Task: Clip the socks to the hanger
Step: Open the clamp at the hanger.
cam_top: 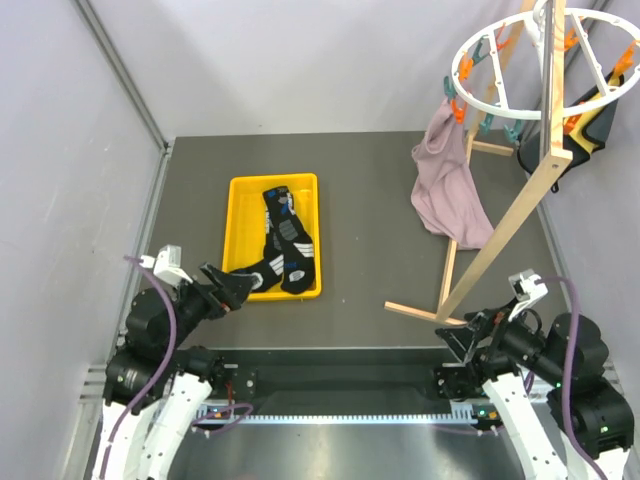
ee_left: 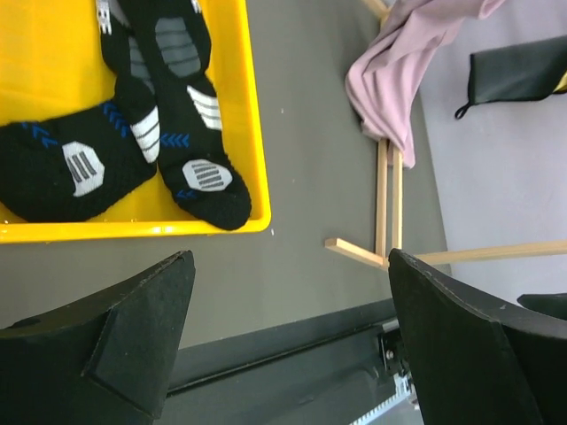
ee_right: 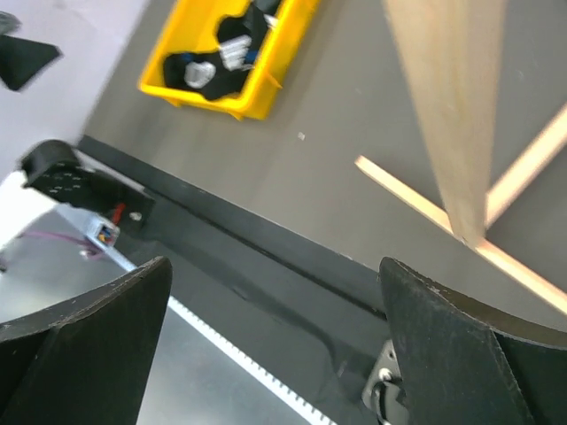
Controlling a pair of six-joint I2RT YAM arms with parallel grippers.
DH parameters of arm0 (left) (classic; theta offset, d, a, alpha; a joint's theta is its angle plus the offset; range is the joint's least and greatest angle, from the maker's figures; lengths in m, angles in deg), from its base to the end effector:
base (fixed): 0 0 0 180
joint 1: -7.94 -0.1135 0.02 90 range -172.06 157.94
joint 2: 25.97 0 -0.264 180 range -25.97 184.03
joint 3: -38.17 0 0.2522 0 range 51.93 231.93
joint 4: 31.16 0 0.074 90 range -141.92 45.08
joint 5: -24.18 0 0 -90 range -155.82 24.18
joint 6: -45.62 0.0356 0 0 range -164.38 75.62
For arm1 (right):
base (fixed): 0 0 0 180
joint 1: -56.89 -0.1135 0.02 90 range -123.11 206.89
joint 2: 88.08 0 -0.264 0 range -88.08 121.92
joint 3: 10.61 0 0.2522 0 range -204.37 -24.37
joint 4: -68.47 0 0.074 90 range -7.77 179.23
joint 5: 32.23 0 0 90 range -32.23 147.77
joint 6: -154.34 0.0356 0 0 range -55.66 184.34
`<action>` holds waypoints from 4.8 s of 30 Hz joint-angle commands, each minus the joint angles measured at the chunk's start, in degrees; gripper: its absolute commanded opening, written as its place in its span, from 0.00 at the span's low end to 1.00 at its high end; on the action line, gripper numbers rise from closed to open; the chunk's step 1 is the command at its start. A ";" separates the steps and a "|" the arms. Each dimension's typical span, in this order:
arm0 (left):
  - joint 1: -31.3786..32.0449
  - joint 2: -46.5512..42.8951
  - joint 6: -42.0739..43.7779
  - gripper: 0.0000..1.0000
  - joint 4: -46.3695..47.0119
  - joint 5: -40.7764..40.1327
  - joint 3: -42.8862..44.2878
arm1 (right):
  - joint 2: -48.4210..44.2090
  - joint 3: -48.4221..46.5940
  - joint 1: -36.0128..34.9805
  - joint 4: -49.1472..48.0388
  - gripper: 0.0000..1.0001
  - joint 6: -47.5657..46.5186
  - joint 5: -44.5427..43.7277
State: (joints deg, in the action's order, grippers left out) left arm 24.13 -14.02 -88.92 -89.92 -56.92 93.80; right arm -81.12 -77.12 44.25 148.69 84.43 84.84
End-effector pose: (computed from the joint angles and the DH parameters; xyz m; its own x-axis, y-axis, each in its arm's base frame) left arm 0.0460 -0.0191 0.3139 -0.4719 -0.5846 -0.6600 0.1233 0.6974 -0.7059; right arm -0.0185 0.0124 0.3256 -0.5331 0.1939 -0.8235 -0.4549 0.7550 0.4722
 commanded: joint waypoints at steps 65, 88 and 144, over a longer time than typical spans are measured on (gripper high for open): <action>0.43 16.80 -1.26 0.82 20.21 21.77 -5.83 | 24.95 -8.26 -34.38 15.73 0.91 55.92 -98.27; 0.43 13.98 -1.26 0.81 14.41 21.42 -3.55 | 23.54 -3.59 -34.12 3.42 0.92 68.40 -122.42; 10.35 36.72 -1.44 0.00 30.93 20.37 4.08 | 17.74 -12.82 -37.28 -9.13 0.17 16.49 -68.55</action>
State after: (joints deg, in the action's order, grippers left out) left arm 31.49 17.69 -92.35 -64.58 -33.90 92.72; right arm -65.25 -90.32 8.12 148.93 109.63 15.88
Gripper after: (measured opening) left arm 0.012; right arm 0.170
